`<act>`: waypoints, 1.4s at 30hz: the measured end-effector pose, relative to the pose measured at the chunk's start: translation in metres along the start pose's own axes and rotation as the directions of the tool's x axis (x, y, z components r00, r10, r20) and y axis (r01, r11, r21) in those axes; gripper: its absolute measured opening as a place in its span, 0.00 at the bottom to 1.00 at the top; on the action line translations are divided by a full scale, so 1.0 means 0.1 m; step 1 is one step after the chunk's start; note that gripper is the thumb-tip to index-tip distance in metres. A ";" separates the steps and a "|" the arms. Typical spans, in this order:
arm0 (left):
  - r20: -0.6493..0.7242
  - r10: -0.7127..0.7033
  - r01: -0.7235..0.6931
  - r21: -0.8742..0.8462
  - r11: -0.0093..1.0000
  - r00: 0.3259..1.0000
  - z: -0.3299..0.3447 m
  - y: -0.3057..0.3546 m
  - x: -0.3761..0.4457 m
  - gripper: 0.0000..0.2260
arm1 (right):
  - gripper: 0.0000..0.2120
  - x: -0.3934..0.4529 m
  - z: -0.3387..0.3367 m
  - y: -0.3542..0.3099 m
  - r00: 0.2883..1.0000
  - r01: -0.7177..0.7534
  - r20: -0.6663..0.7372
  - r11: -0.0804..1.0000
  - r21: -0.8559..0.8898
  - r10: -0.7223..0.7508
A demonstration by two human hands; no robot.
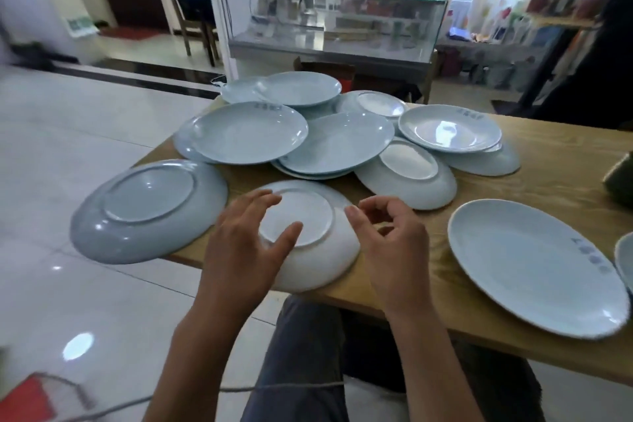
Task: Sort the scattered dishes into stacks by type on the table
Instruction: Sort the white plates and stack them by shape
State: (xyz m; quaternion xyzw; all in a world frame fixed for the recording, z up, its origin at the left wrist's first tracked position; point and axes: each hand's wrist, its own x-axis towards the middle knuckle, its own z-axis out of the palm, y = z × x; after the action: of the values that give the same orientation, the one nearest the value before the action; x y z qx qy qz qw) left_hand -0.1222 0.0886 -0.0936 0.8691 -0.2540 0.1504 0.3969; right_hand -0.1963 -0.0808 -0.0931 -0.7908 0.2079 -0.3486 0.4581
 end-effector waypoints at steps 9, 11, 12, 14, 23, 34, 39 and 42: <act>-0.047 0.128 -0.126 0.039 0.991 0.991 -0.03 0.02 0.40 0.19 | 0.09 0.53 0.19 -0.08 0.977 -0.212 -0.001 0.969 0.128 0.214; -0.043 0.141 -0.139 0.045 0.989 0.989 0.03 0.01 0.45 0.18 | 0.16 0.70 0.23 -0.09 0.955 -0.287 -0.023 0.940 0.183 0.296; -0.035 0.140 -0.138 0.051 0.989 0.990 0.07 -0.01 0.48 0.18 | 0.19 0.78 0.25 -0.10 0.946 -0.310 -0.034 0.930 0.198 0.323; -0.007 0.120 -0.120 0.056 0.991 0.993 0.18 -0.07 0.53 0.18 | 0.24 0.90 0.28 -0.11 0.935 -0.338 -0.042 0.919 0.203 0.353; 0.042 -0.005 -0.004 0.193 0.981 0.999 0.28 -0.33 1.01 0.21 | 0.09 1.12 0.39 -0.07 0.931 -0.357 0.000 0.915 0.188 0.364; 0.048 0.022 -0.031 0.198 0.980 0.999 0.21 -0.24 1.12 0.19 | 0.05 1.20 0.37 -0.14 0.949 -0.303 -0.043 0.941 0.153 0.312; 0.083 0.094 -0.100 0.081 0.992 0.992 0.26 0.01 1.03 0.18 | 0.06 1.27 0.26 -0.14 0.975 -0.203 -0.095 0.979 -0.008 0.202; 0.163 0.112 -0.122 0.051 0.991 0.980 0.32 0.17 1.02 0.18 | 0.03 1.28 0.16 -0.15 0.981 -0.152 -0.129 0.987 -0.050 0.145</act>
State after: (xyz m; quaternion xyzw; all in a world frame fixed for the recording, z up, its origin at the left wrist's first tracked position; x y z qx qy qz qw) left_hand -0.0462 0.0215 -0.0566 0.8736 -0.3310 0.1110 0.3390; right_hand -0.0986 -0.1470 -0.0389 -0.7630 0.3050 -0.3559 0.4451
